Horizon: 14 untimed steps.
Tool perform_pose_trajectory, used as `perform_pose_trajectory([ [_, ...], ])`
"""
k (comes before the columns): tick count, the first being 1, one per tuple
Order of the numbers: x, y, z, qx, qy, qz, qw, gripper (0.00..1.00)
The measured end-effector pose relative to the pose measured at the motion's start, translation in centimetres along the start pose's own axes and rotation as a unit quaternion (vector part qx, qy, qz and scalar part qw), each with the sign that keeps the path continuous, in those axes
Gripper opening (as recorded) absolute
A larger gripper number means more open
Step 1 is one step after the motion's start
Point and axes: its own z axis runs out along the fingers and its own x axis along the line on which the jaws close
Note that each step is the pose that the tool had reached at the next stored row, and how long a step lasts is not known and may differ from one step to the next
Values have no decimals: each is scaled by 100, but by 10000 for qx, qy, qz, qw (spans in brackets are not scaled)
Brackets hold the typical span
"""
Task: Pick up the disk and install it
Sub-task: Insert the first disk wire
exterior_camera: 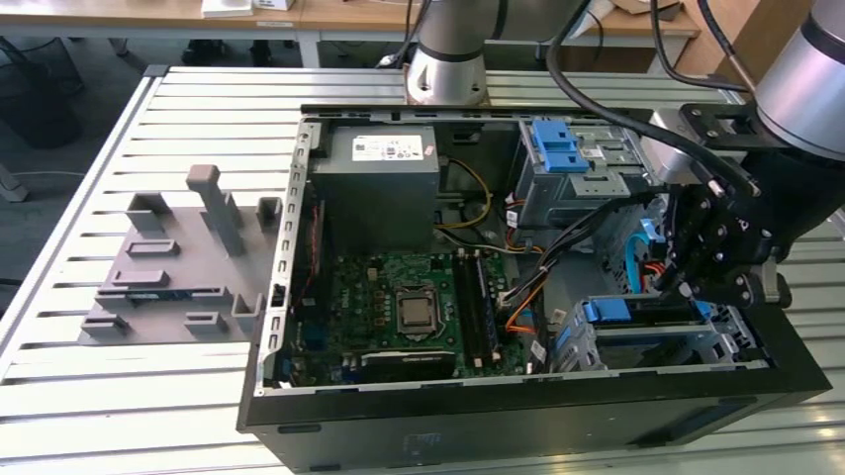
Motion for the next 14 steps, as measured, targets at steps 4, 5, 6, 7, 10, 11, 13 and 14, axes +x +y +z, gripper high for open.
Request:
perform_pose_trajectory([
  [4, 19, -1, 4, -2, -1, 0, 10000, 16],
  [5, 20, -1, 5, -2, 0, 0, 10000, 16],
  [6, 20, -1, 5, -2, 1, 0, 10000, 16],
  [7, 21, -1, 6, -2, 1, 0, 10000, 16],
  [10, 21, -1, 13, -4, 0, 0, 10000, 16],
  [11, 21, -1, 15, -6, 1, 0, 10000, 16],
  [13, 16, -1, 19, -10, -1, 3, 10000, 16],
  [14, 12, -1, 19, -12, 0, 5, 10000, 16],
])
